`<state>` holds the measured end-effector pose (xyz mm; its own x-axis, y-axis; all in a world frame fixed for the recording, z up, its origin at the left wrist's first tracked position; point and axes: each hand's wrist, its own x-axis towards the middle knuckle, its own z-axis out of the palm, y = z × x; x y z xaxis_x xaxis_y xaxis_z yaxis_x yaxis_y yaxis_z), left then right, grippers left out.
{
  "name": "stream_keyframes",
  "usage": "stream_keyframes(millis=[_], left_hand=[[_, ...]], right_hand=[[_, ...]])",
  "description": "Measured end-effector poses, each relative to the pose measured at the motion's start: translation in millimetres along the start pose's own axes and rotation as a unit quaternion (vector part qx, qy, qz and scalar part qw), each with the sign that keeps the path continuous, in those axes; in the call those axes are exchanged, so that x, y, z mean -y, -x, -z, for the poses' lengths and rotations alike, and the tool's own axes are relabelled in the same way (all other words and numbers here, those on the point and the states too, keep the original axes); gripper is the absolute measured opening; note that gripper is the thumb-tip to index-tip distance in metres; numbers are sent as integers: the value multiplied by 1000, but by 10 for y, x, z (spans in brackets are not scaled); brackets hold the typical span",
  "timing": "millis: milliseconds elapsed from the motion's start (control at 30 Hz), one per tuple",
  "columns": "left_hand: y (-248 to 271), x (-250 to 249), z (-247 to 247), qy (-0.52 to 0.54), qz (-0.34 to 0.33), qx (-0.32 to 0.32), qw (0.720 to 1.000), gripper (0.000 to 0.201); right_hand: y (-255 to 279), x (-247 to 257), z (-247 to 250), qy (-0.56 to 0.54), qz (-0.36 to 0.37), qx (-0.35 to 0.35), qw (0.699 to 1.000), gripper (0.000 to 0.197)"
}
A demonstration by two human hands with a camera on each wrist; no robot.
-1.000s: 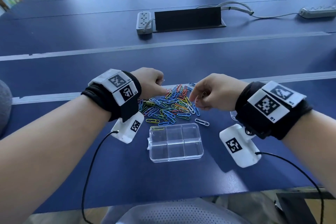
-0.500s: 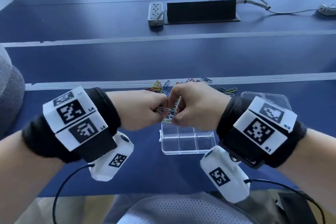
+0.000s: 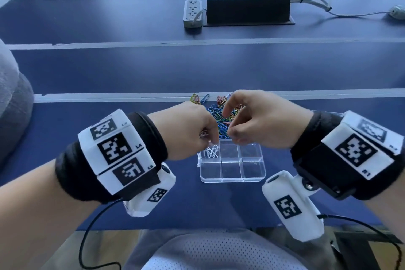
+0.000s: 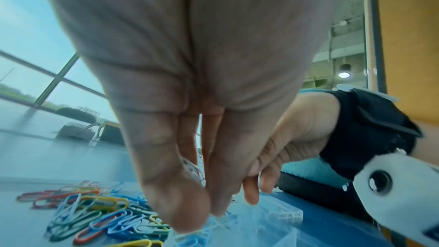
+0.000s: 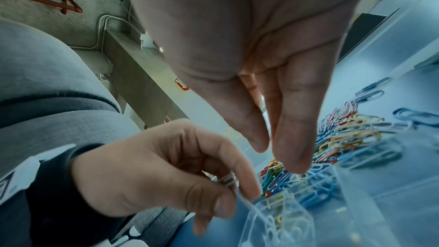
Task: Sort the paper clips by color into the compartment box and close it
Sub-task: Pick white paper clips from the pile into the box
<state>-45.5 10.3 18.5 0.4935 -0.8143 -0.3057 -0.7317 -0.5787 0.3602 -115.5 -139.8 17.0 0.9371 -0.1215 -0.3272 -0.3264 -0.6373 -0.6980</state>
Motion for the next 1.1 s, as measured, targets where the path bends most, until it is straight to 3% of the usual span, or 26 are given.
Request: stream_keyframes(millis=[233,400,533,633,900,1100], left_hand=[[-33,-113,-20,-35,-16,-12,999,33],[-18,-52,-24,24,-31,-29,999,21],[-93,90,74,89,-18,-107,990,4],[-240,239,168,63,19,-136,989,1],[-695,496,201,-76,94,-80,989,20],[-783,559,182,-92,117,-64,987,21]], right_hand=[[10,-90,24,-11,-3,12,1000,27],[-10,-148,44,-2,-6,12,1000,23],[-76,-208,234,56,-12,-31,998,18],[-174,-277,399,104,-24,-66,992,24],[-671,-218,354,267,63,-67,959,23],[-862,-189,280,329,82,-19,940,24]])
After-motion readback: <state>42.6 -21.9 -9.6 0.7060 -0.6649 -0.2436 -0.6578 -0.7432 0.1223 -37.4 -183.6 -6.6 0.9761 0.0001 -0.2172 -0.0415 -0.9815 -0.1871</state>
